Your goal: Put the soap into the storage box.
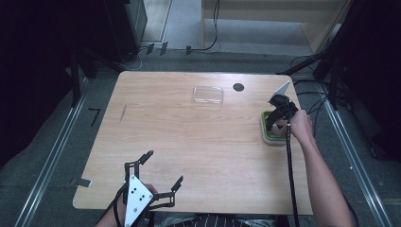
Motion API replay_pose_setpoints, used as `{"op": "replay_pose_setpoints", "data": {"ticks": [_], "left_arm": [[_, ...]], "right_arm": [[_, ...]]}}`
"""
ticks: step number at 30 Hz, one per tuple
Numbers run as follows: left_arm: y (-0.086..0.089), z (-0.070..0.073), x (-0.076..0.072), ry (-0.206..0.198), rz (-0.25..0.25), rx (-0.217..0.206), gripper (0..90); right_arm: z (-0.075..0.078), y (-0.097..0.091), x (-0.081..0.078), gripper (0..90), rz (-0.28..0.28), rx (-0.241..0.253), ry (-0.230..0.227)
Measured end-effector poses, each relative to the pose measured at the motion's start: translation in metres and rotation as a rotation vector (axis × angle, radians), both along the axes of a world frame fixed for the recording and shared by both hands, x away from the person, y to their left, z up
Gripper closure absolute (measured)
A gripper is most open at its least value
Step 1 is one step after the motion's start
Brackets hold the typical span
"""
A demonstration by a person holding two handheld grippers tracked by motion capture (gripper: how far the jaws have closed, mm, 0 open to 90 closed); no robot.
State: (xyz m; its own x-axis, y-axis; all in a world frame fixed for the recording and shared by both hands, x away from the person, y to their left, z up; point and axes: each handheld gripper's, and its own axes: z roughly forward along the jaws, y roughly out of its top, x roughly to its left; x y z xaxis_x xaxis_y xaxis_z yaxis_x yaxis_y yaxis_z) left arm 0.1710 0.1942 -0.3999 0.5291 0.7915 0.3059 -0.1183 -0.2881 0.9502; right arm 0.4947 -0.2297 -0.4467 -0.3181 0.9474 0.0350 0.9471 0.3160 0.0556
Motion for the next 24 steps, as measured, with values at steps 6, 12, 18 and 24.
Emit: {"op": "replay_pose_setpoints", "data": {"ticks": [6,12,18,24], "left_arm": [[0.0,0.0,0.0,0.001,0.0,-0.001,1.1],[0.0,0.0,0.0,0.001,0.001,0.001,1.1],[0.0,0.0,0.0,-0.001,-0.002,-0.001,1.1],[0.0,0.0,0.0,-0.003,0.0,0.0,1.1]], "right_arm": [[0.0,0.0,0.0,32.8,0.002,0.003,0.0],[0.006,0.0,-0.002,25.3,0.008,0.018,-0.011],[0.012,0.0,-0.006,23.8,0.023,0.023,-0.013],[0.02,0.001,-0.012,17.4,0.04,0.026,-0.016]]}}
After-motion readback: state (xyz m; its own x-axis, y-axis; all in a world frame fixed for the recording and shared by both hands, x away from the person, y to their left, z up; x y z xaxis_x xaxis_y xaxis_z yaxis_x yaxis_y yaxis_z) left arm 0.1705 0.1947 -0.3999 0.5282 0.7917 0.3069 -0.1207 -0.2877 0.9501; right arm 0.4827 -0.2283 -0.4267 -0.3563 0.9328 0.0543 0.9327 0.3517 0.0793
